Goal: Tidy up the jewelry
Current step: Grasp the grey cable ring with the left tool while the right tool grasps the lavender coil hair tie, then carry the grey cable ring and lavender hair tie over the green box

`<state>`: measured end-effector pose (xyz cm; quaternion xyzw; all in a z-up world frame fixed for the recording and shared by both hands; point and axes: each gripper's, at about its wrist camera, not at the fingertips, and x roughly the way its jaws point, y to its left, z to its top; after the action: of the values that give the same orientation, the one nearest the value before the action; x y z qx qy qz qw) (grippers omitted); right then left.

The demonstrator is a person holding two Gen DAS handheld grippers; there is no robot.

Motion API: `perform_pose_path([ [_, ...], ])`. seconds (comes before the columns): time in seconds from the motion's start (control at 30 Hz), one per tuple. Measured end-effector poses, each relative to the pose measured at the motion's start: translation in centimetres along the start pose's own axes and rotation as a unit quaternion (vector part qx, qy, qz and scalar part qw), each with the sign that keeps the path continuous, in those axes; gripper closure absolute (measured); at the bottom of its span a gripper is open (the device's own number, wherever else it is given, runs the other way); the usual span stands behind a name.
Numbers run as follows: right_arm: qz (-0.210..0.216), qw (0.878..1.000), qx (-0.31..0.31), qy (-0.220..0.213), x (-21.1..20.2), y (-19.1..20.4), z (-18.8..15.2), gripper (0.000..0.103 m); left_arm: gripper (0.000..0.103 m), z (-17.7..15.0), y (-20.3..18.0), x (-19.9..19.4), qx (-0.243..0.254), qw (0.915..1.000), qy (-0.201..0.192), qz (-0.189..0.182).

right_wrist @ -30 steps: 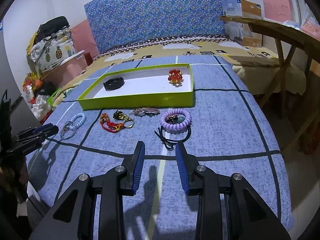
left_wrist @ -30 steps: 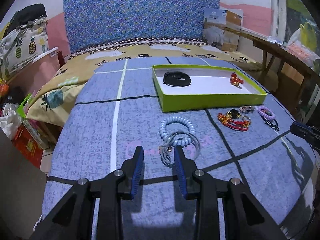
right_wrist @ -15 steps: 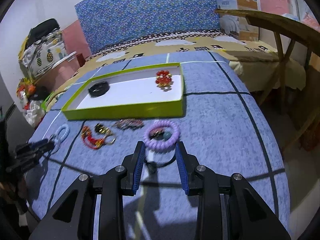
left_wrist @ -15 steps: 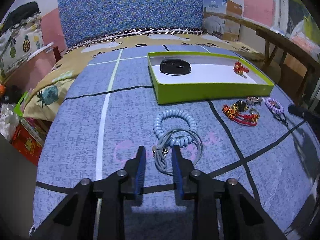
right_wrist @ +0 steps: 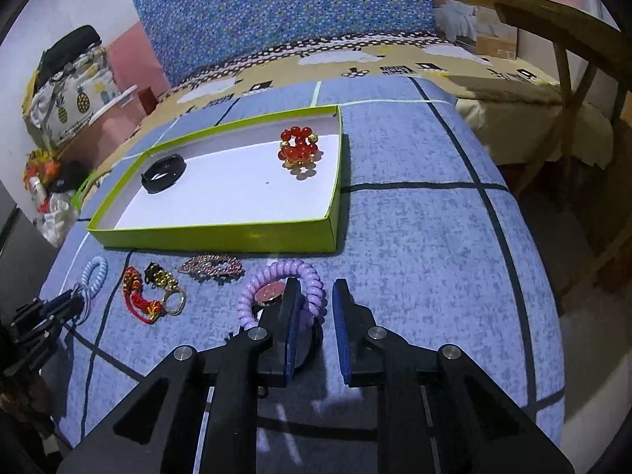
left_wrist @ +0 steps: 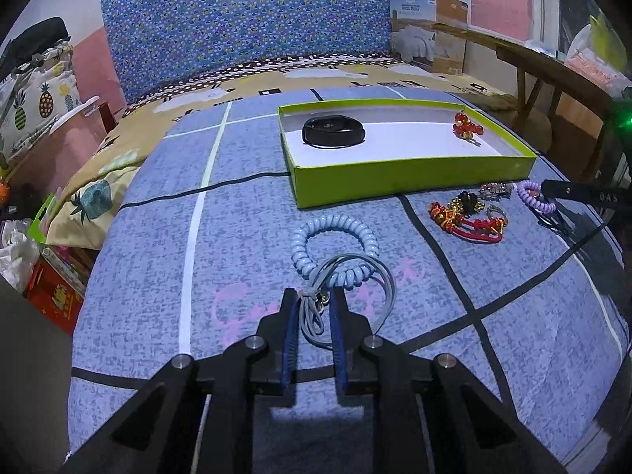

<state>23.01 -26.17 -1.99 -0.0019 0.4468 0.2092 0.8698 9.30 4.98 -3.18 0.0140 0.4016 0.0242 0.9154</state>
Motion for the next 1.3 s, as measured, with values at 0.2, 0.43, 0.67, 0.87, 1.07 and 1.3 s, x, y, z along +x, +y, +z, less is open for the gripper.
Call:
perform_pose_path([
  [0.2,0.02,0.999,-0.017,0.037,0.2,0.0,0.6,0.086,0.086,0.0,0.0,-0.1,0.0,1.0,0.002,-0.003],
  [0.43,0.033,0.999,0.002,0.027,-0.3,-0.5,-0.2,0.095,0.086,-0.2,-0.1,-0.4,0.0,0.9999,0.005,-0.014],
  [0.67,0.04,0.999,0.016,-0.011,-2.4,-0.5,-0.8,0.095,0.086,-0.6,-0.2,-0.9,-0.007,0.9996,0.007,-0.027],
  [0.87,0.049,0.998,0.023,-0.038,-4.5,0.3,-1.3,0.095,0.087,-0.9,-0.3,-2.0,-0.014,0.9988,-0.007,-0.045],
  [1.07,0.056,0.997,0.017,-0.053,-5.7,1.6,-1.8,0.095,0.087,-0.4,-0.3,-3.5,-0.023,0.997,-0.032,-0.067],
  [1.3,0.061,0.996,0.011,-0.065,-6.2,2.6,-1.5,0.095,0.087,0.7,-0.7,-4.6,-0.014,0.9959,-0.052,-0.072],
])
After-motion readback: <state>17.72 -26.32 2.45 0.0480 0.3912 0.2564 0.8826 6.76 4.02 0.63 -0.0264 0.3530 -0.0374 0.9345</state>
